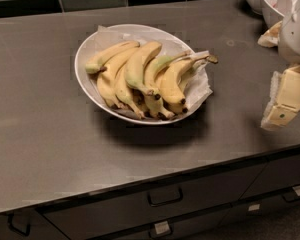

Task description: Pick banana from white bowl

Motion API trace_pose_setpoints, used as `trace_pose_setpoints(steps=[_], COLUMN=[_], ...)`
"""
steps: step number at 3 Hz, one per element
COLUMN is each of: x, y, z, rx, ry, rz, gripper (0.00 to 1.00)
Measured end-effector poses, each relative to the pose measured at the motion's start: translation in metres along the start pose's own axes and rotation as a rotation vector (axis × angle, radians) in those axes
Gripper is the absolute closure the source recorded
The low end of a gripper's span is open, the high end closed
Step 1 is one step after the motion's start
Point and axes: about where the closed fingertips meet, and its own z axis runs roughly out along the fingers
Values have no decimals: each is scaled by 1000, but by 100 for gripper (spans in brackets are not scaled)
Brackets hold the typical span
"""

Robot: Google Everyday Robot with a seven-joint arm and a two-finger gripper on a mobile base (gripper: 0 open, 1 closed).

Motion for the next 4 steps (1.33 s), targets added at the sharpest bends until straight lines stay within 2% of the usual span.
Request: trace_pose_setpoints(steps=[1,2,4], x=[0,-12,-86], y=[0,-8,-29], z=[0,-3,0], rx=[0,9,-12], ry=[0,-5,1], rz=[0,-35,-242], gripper=[0,0,0])
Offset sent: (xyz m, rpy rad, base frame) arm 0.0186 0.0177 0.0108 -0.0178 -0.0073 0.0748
